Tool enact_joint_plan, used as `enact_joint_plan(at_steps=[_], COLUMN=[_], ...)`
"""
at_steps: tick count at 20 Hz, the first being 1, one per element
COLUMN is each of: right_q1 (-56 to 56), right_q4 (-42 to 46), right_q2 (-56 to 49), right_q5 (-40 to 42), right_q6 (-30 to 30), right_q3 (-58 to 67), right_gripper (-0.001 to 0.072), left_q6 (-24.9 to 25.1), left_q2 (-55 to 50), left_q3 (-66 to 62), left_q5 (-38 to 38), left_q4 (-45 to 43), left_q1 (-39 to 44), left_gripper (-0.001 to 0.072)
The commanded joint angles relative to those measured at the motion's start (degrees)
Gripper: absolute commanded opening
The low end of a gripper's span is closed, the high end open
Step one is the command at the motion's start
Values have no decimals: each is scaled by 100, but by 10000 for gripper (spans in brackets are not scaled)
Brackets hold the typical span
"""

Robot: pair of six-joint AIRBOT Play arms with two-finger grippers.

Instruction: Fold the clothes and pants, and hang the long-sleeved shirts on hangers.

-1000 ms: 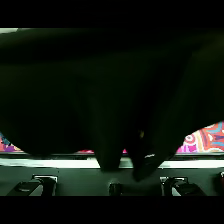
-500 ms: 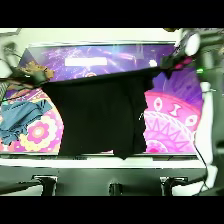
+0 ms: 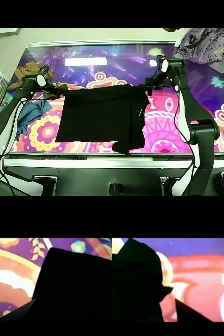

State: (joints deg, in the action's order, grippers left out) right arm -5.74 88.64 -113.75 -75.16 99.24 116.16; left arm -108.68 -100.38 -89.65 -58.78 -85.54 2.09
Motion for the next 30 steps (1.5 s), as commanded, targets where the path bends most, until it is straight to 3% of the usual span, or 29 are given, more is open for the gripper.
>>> enact_joint_plan(at_steps=[1,5,8,13,17,22,26,30], right_q1=[85,1010,1928,2369,2369,1950,894,337], right_q4=[-256,-1591,-2608,-2997,-3821,-4402,-4140,-4286], right_q2=[251,1276,2597,5005,6227,6354,6026,5541], right_q5=[-627,-944,-785,-203,280,903,1792,2380], right_q6=[-686,-1451,-2059,-2251,-2391,-2789,-2203,-2190], right_q3=[4,-520,-2590,-6714,-8813,-9547,-9554,-9551], right_gripper=[420,418,418,419,421,447,487,487], left_q6=[544,1683,1591,1567,1569,1569,1569,1572], left_q2=[107,966,2022,3866,4273,4234,4234,4234], left_q3=[-352,-313,807,3405,4168,4205,4205,4205], left_q5=[-1025,-2566,-2549,-2227,-2153,-2129,-2131,-2129], left_q4=[195,122,330,352,350,352,350,352], left_q1=[-249,-942,-1569,-1921,-1919,-1919,-1919,-1915], left_gripper=[513,513,512,511,511,511,511,511])
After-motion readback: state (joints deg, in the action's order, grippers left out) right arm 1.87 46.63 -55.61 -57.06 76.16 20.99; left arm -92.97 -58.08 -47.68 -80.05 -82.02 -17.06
